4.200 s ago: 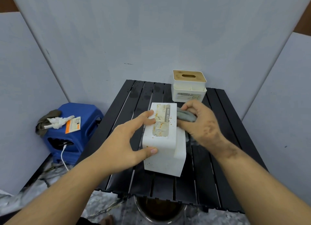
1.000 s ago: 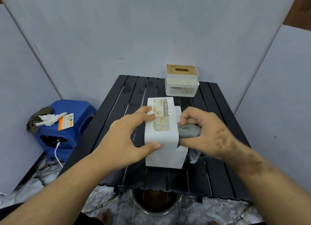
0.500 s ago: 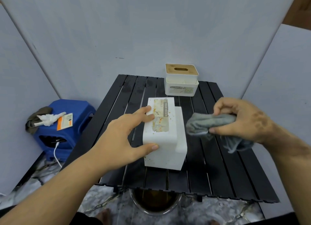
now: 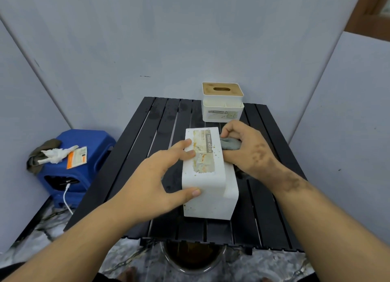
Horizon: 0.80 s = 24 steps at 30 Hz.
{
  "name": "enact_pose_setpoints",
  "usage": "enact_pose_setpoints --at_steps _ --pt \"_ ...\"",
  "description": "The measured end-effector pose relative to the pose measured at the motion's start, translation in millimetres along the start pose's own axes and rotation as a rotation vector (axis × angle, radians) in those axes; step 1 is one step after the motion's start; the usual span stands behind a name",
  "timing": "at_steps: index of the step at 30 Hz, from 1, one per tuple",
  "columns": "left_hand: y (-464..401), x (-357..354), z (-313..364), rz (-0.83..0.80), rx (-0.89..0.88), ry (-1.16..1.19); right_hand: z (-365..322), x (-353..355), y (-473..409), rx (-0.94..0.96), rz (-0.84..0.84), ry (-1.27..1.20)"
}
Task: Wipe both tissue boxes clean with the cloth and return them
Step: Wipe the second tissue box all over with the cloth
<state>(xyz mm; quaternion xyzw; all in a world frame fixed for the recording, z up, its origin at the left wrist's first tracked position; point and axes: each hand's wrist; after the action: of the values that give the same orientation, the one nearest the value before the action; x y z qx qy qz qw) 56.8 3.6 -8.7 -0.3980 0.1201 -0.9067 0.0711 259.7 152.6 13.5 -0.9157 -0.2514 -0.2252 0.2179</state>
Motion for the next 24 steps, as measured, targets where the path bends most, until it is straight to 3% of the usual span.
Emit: enact_pose_setpoints --at_steps 7,10,14,16,19,24 --pt "-1 4 5 0.029 -0.01 -0.109 10 21 -4 -0.127 0.12 -0.031" --pt "-1 5 3 0.014 -0.015 -0.113 18 45 -3 -0.142 0.237 0.113" --pt "3 6 0 0.004 -0.009 -0.078 4 68 10 -0.126 0.349 -0.022" --pt "7 5 -1 0.031 0.026 -0.065 -15 65 21 -0.044 0.334 -0.088" --pt "16 -3 -3 0.068 0.121 -0.04 -37 43 40 0.085 0.184 -0.096" --pt "31 -26 14 0.222 0.29 0.156 -33 15 53 0.25 0.099 0.161"
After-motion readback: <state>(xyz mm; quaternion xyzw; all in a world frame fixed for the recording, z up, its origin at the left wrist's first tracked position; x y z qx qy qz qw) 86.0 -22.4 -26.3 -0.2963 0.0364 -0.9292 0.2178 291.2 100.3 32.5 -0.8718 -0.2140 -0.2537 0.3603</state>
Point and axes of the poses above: each hand's wrist, its own y-axis away from the middle knuckle, its own x-axis out of the back of the hand, z = x × y, and after that the axes turned 3 degrees about x, right-handed
